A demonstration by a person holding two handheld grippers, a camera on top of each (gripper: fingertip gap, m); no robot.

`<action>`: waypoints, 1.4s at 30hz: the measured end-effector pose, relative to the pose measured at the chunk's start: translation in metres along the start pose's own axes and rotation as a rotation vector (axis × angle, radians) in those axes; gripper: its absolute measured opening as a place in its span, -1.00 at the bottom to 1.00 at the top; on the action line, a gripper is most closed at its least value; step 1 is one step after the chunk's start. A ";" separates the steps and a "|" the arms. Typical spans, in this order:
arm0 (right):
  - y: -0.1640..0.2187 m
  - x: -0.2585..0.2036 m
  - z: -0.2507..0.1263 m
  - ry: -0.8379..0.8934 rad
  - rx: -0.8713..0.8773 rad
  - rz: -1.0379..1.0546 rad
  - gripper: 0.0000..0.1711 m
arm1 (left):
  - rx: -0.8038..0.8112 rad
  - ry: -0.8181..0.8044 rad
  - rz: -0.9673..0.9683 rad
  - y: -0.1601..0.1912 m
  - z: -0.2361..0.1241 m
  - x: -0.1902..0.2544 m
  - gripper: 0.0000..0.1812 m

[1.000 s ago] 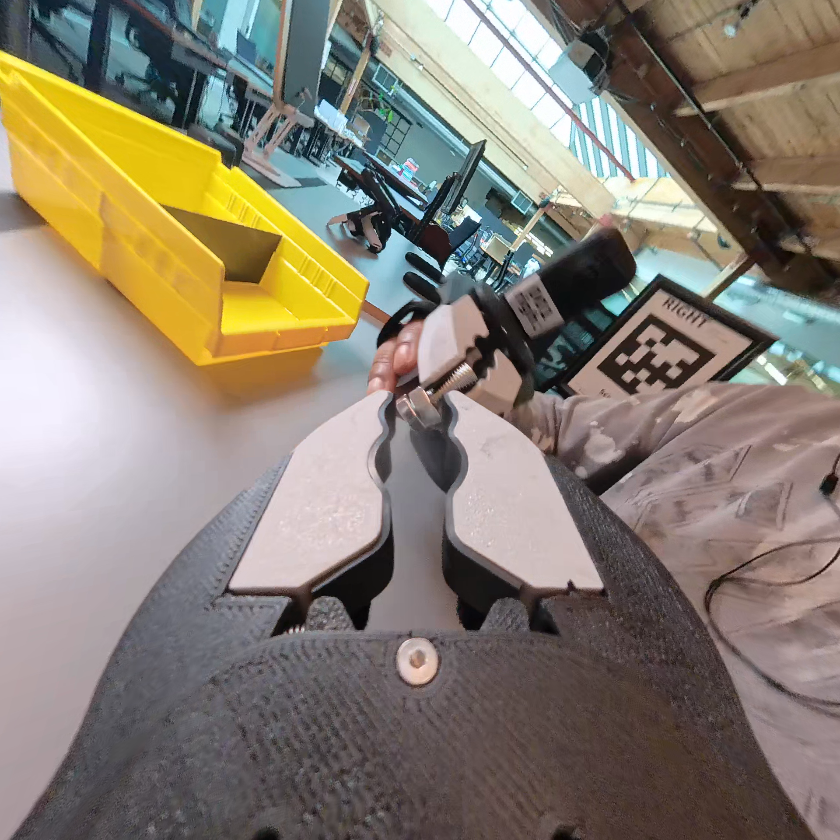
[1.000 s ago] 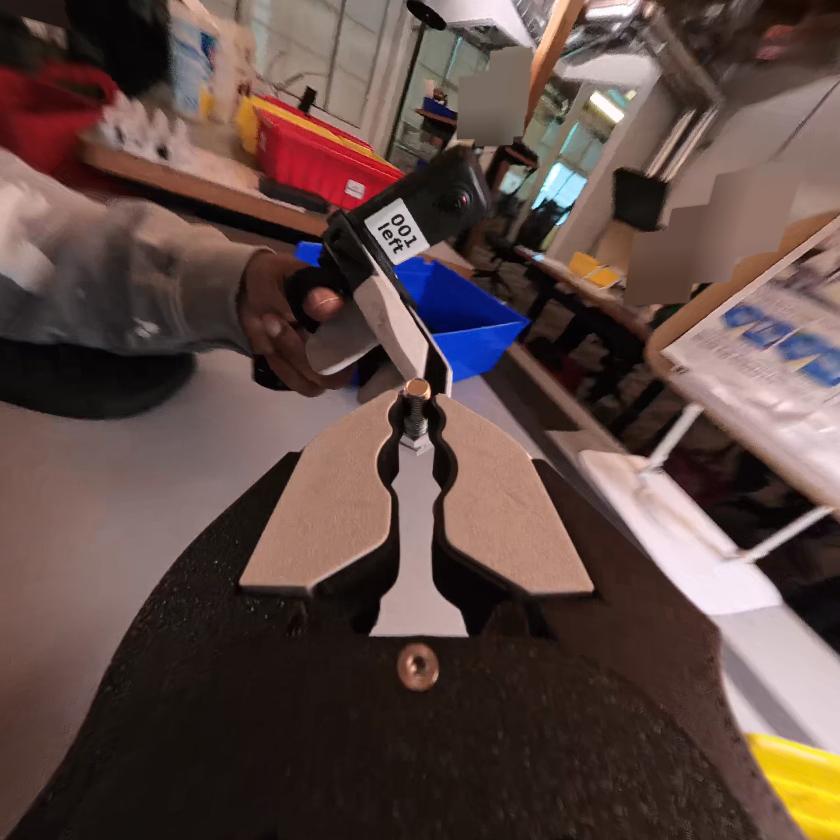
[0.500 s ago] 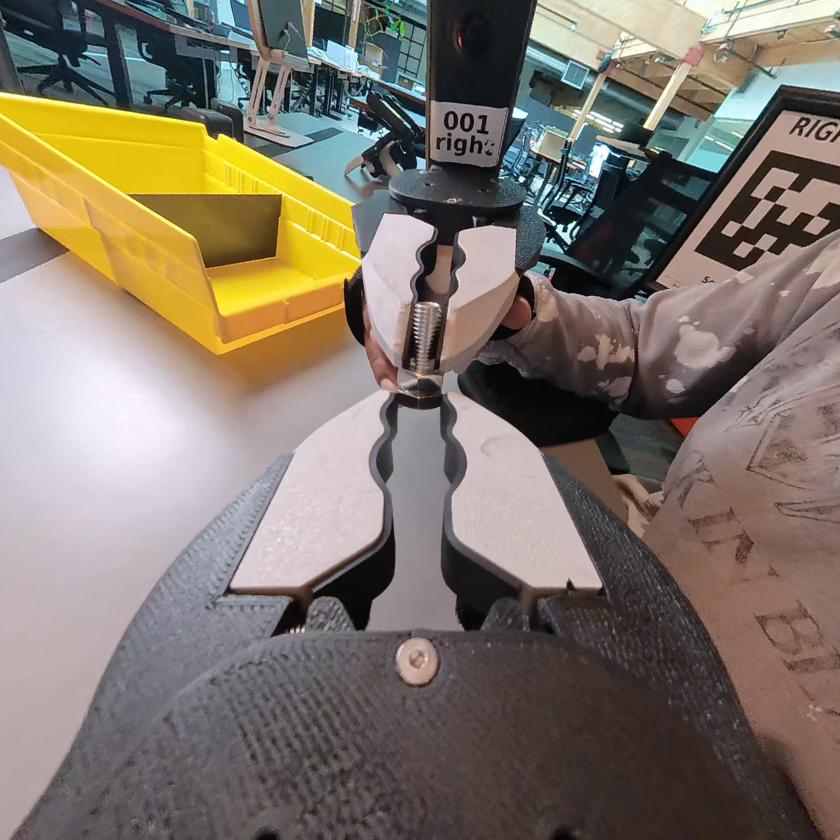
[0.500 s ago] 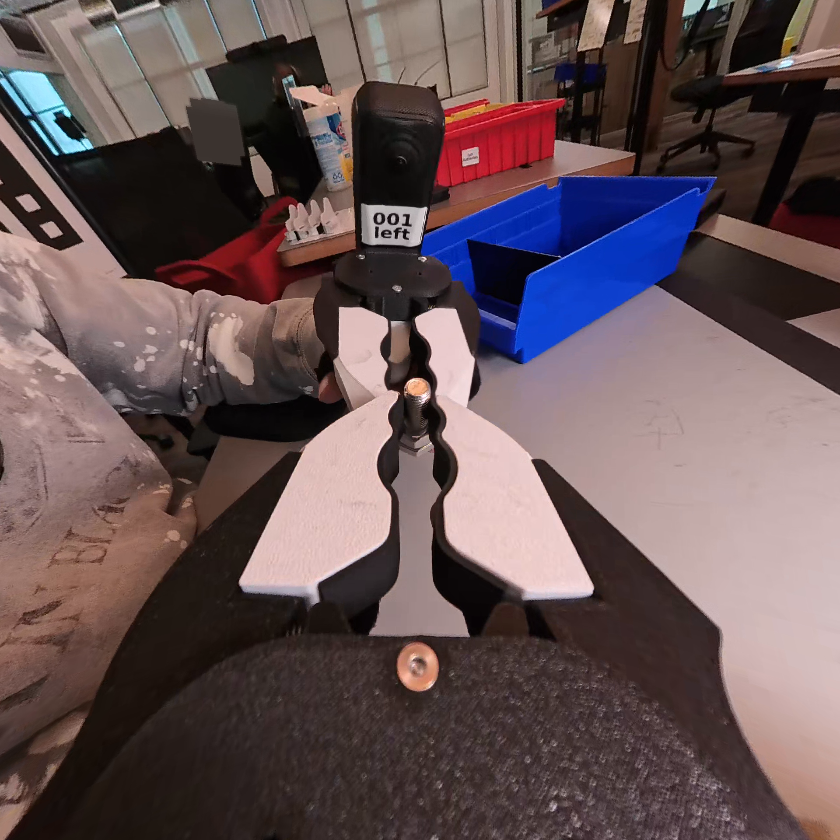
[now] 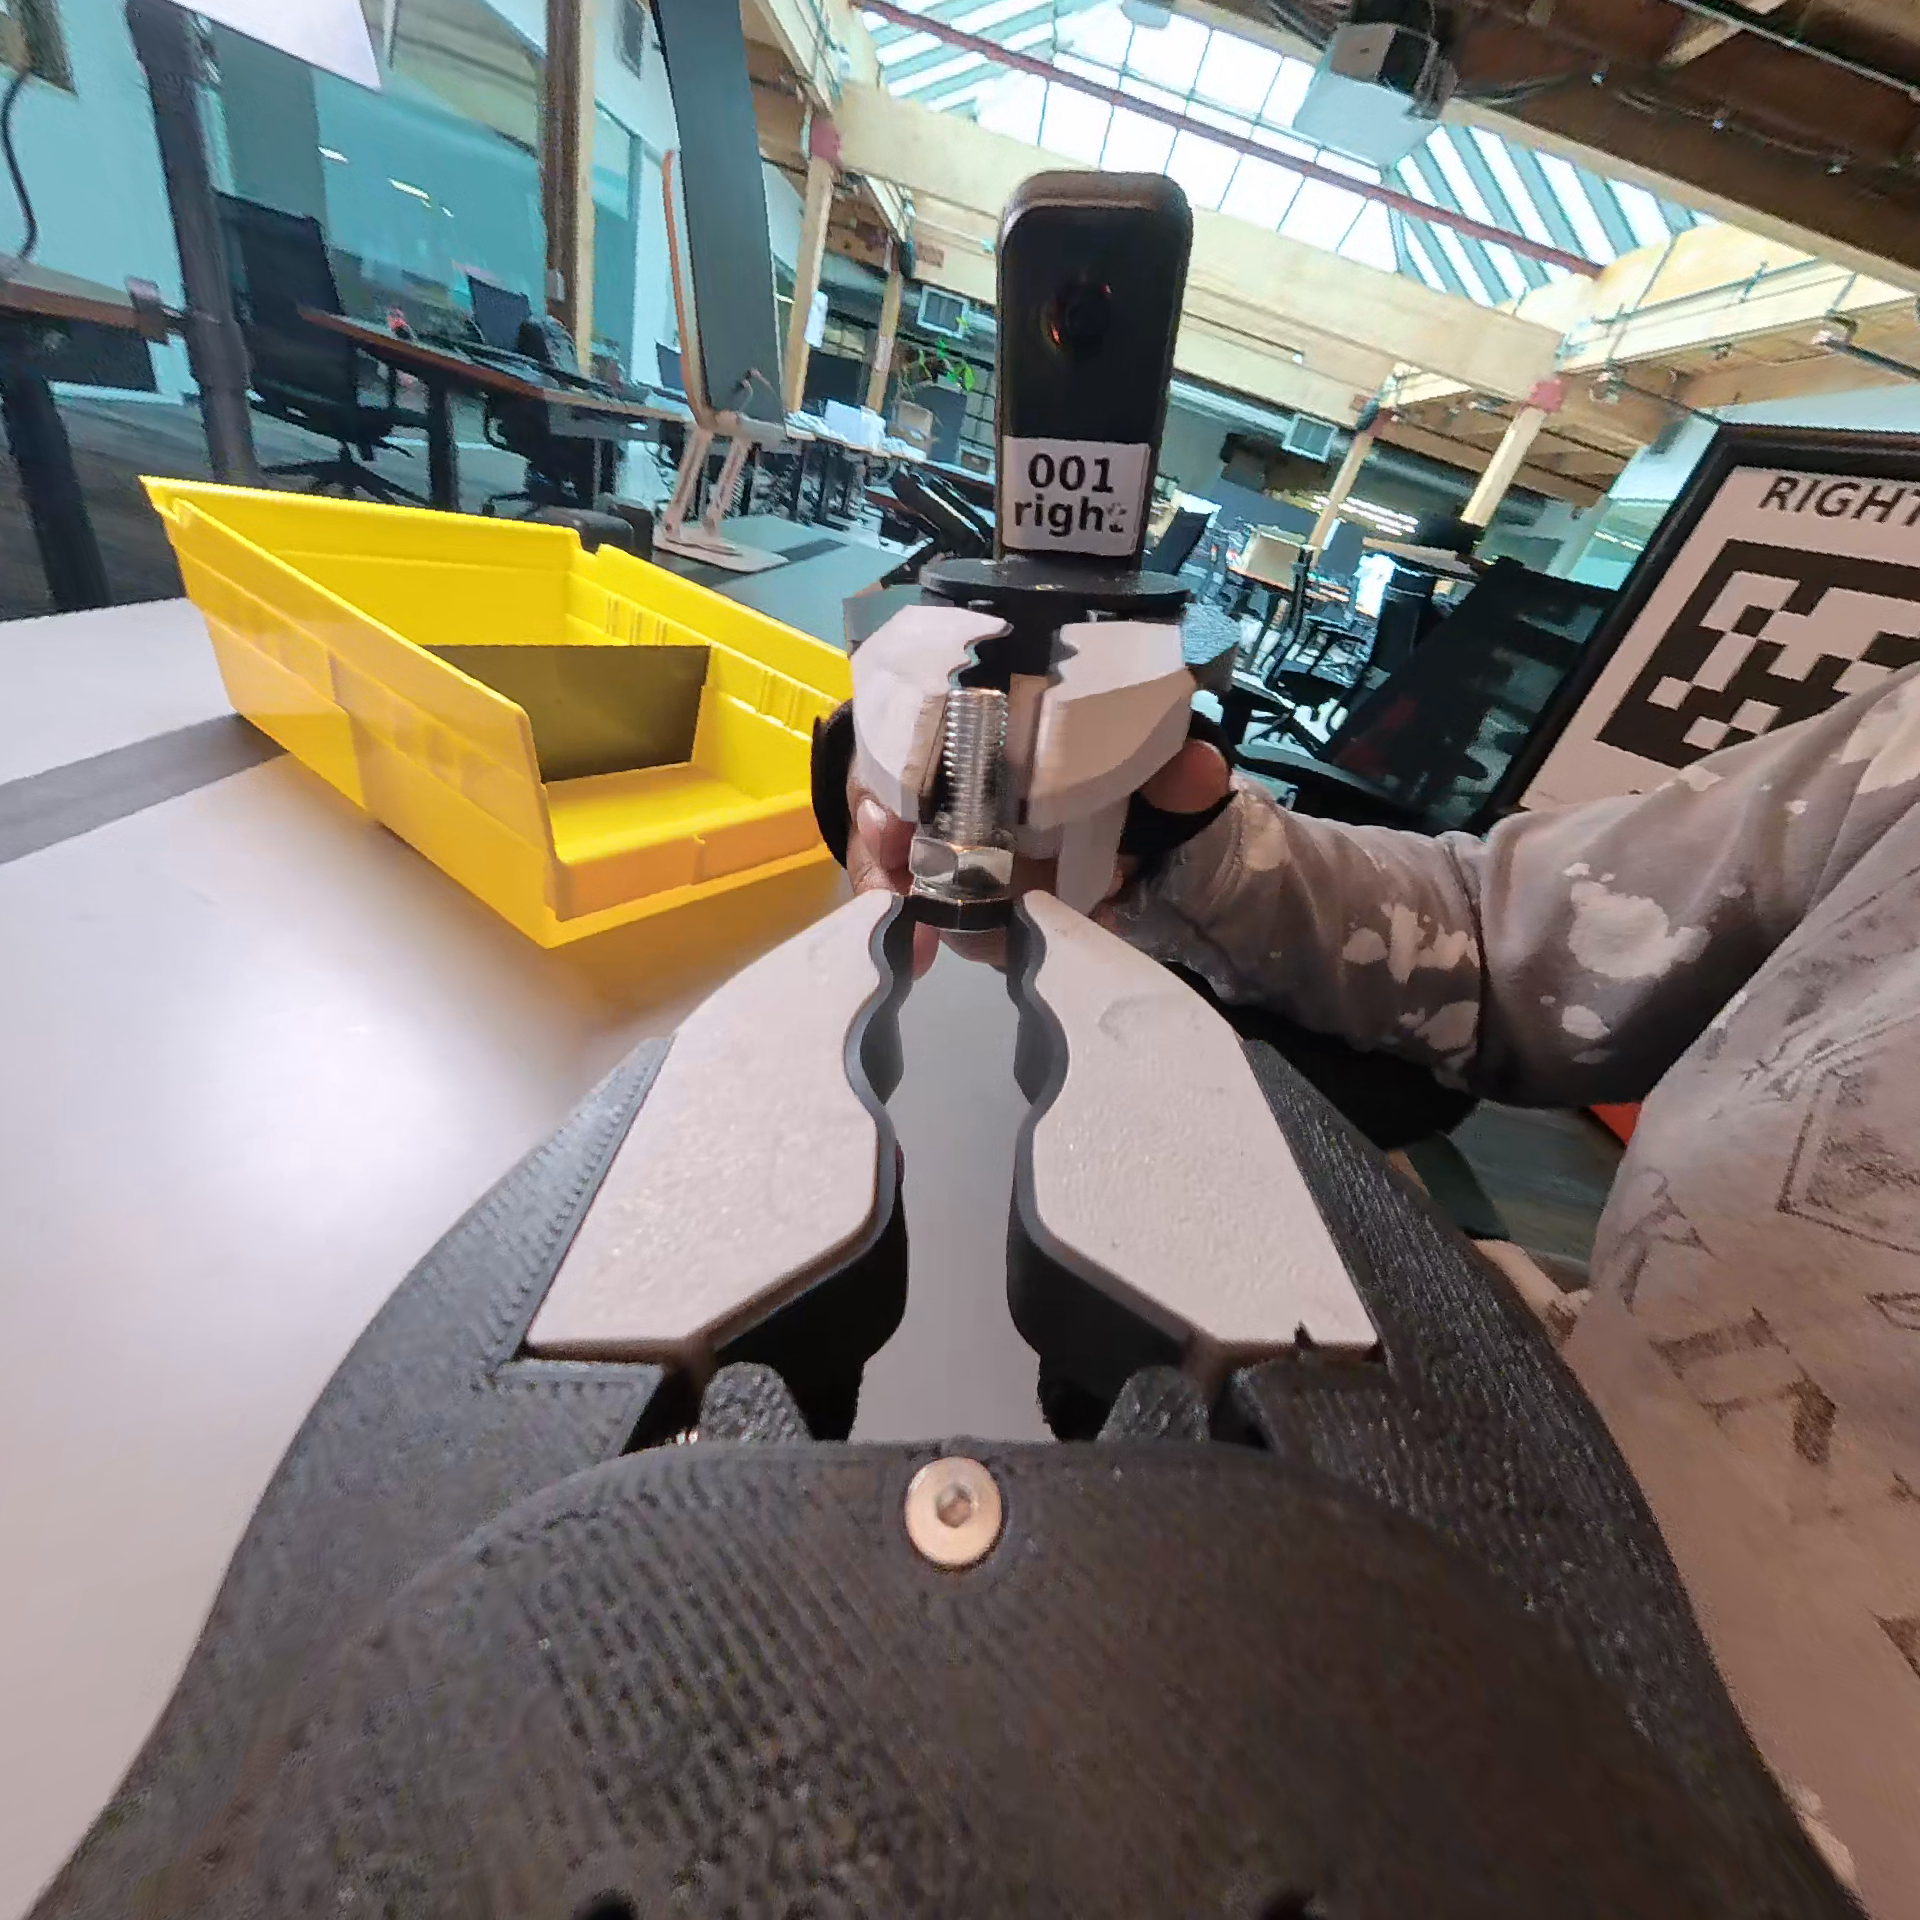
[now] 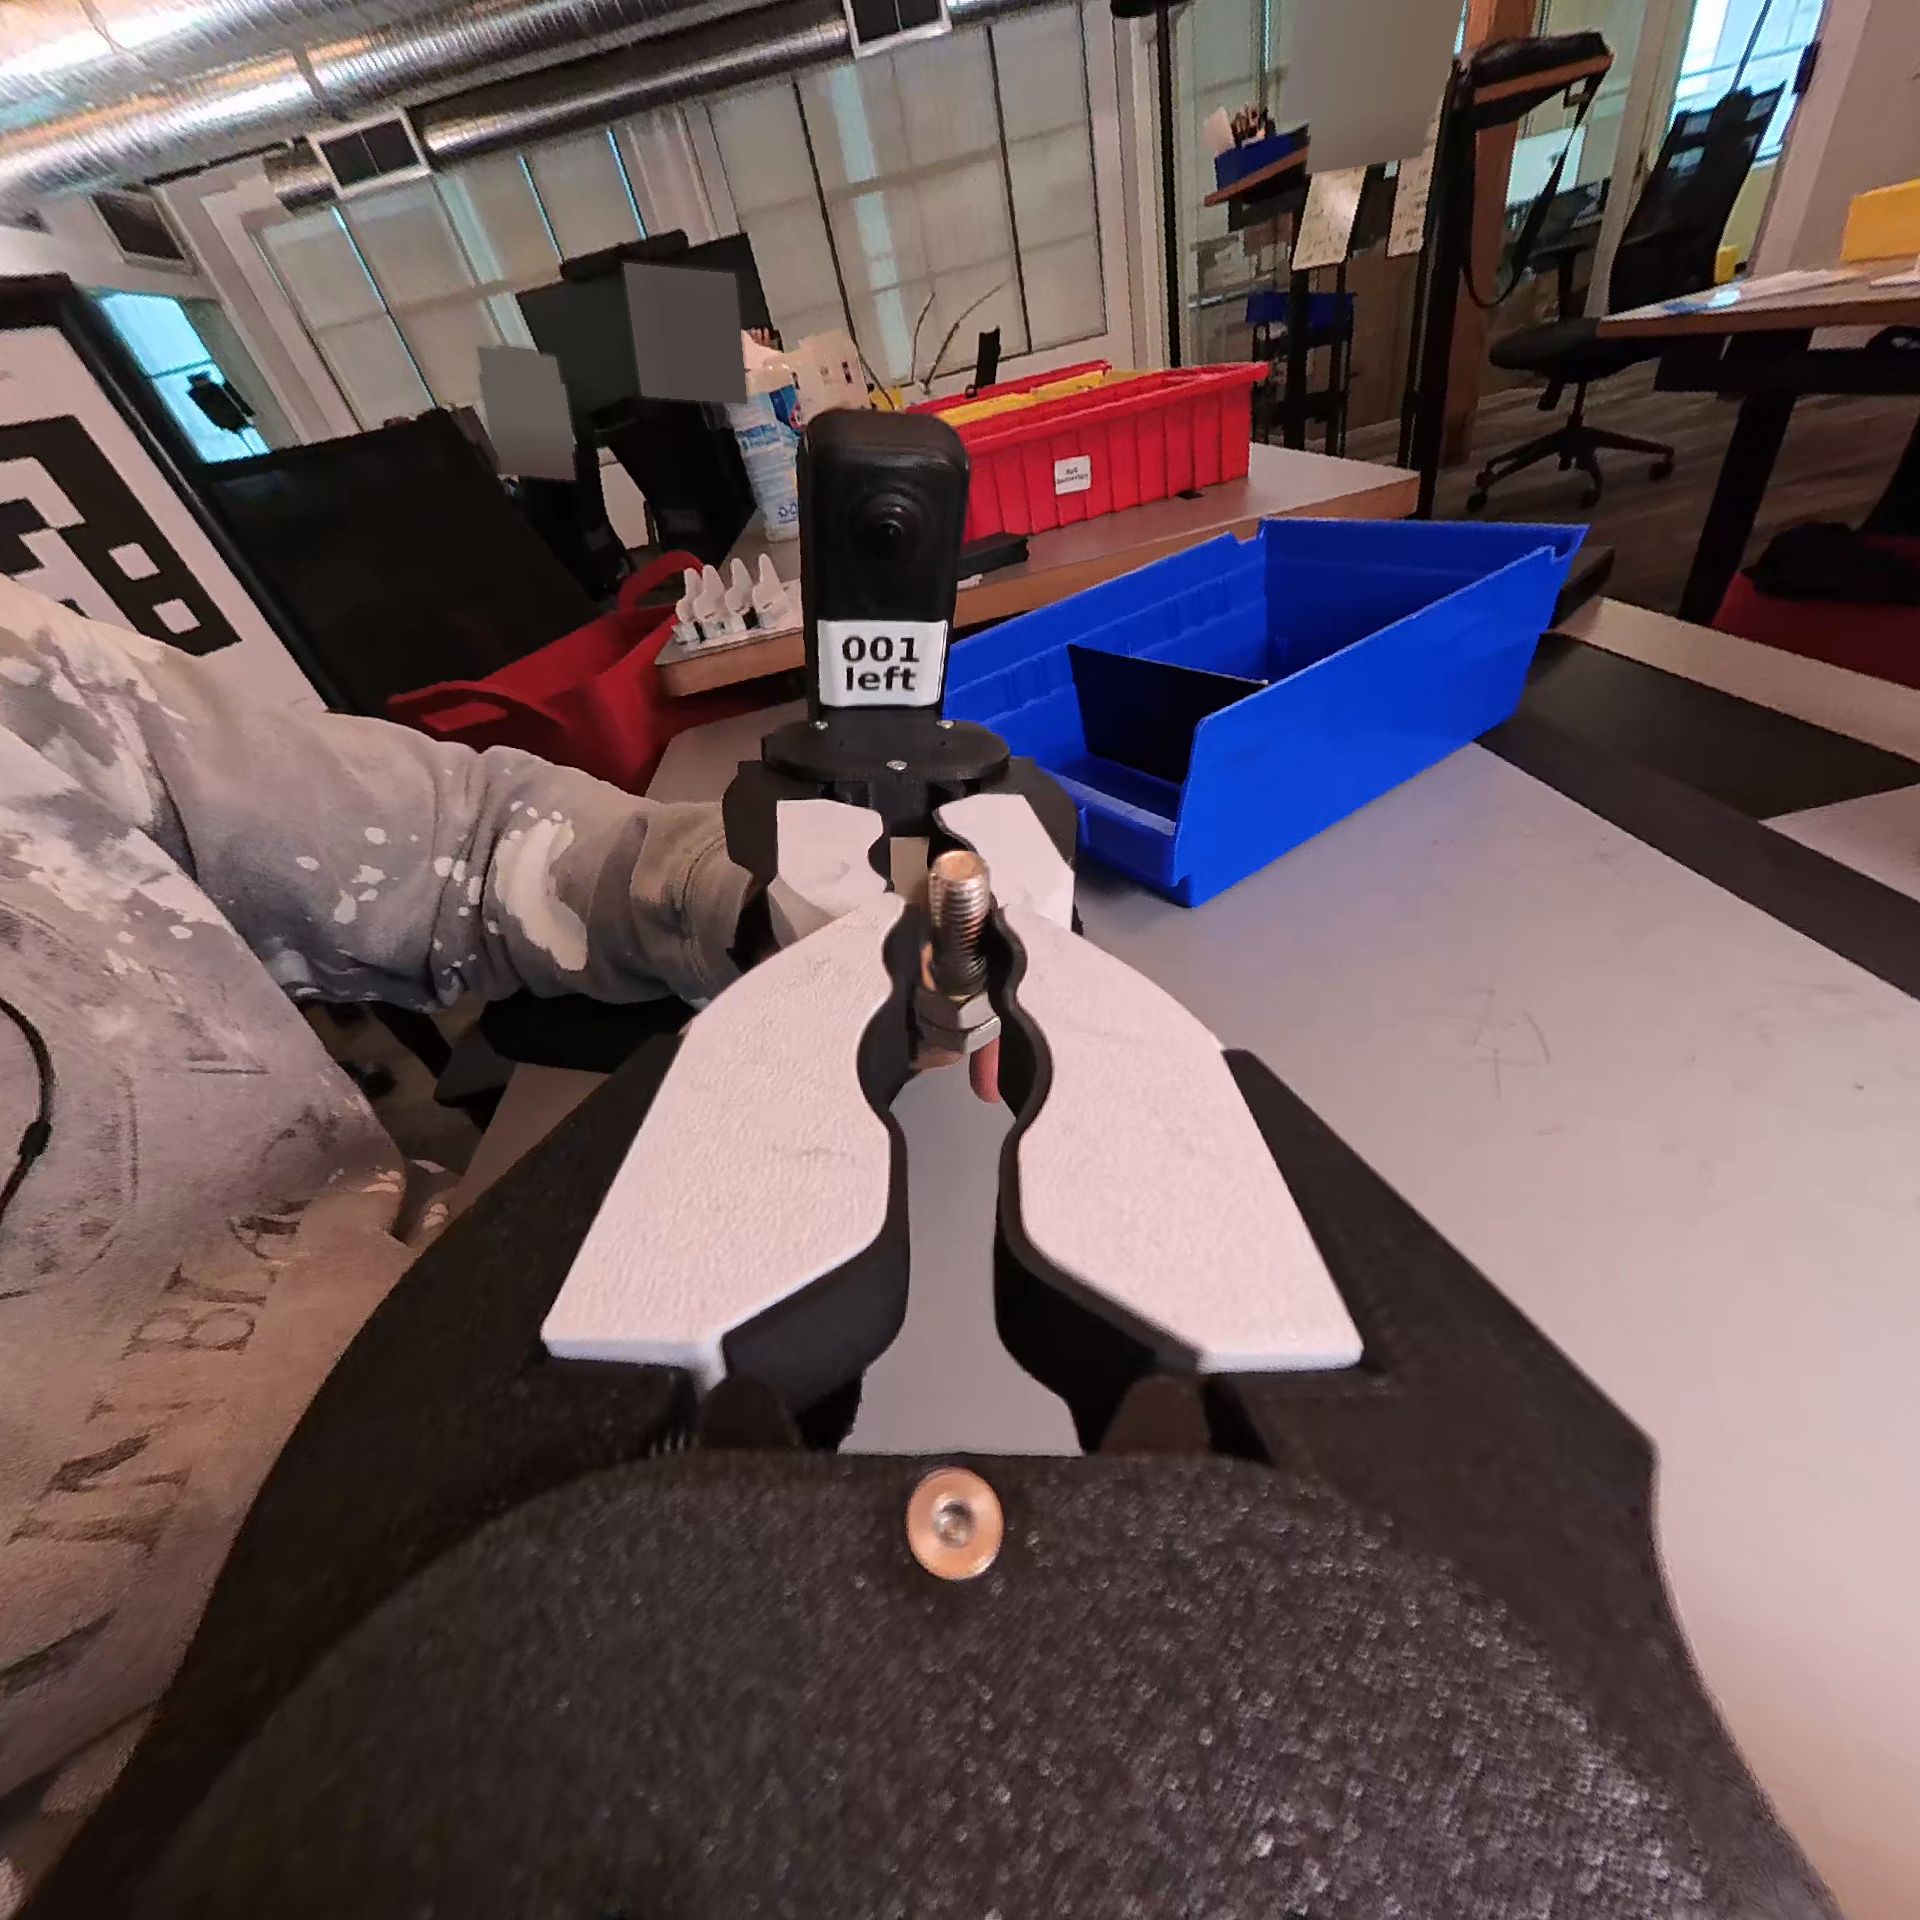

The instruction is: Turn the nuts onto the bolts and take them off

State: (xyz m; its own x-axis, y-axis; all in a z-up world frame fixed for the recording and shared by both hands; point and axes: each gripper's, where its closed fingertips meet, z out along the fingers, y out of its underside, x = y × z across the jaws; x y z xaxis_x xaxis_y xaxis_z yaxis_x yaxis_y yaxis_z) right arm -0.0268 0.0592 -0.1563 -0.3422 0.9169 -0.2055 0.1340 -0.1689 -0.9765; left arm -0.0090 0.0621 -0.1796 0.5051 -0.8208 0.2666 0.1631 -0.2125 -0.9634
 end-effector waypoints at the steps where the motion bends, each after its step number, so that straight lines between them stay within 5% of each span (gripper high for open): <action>1: -0.002 -0.001 -0.001 -0.003 0.011 -0.003 -0.80 | 0.012 -0.019 0.008 -0.002 -0.001 -0.002 -0.80; 9: -0.004 0.012 -0.001 0.130 0.035 -0.073 -0.59 | 0.100 -0.154 0.061 -0.016 -0.008 -0.010 -0.80; 12: -0.006 0.014 -0.003 0.123 0.070 -0.043 -0.60 | 0.141 -0.112 0.086 -0.023 -0.010 -0.001 -0.81; 13: -0.011 0.024 -0.009 0.170 0.105 -0.011 -0.82 | 0.162 -0.065 0.091 -0.026 -0.012 0.005 -0.80; 15: -0.019 0.039 -0.022 0.243 0.173 0.007 -0.93 | 0.160 -0.071 0.115 -0.028 -0.012 0.007 -0.80; 24: -0.018 0.008 -0.002 0.123 0.132 -0.051 -0.57 | 0.160 -0.101 0.097 -0.026 -0.011 0.003 -0.81; 27: -0.025 0.037 -0.023 0.277 0.187 -0.039 -0.86 | 0.185 -0.074 0.102 -0.033 -0.015 0.008 -0.80; 34: -0.024 0.002 -0.003 0.143 0.145 -0.077 -0.60 | 0.169 -0.100 0.099 -0.029 -0.013 0.003 -0.81; 36: -0.020 0.005 0.000 0.163 0.132 -0.100 -0.59 | 0.173 -0.102 0.101 -0.030 -0.013 0.005 -0.81; 39: -0.029 0.033 -0.022 0.287 0.203 -0.050 -0.90 | 0.194 -0.072 0.104 -0.036 -0.016 0.009 -0.81; 42: -0.032 0.021 -0.021 0.233 0.197 -0.066 -0.73 | 0.186 -0.095 0.103 -0.035 -0.016 0.005 -0.81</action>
State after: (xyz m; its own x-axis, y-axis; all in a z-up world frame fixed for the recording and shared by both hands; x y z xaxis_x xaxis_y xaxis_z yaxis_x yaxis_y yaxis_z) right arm -0.0184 0.0917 -0.1280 -0.1182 0.9826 -0.1432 -0.0717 -0.1523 -0.9857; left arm -0.0251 0.0567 -0.1452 0.6034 -0.7776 0.1769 0.2557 -0.0215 -0.9665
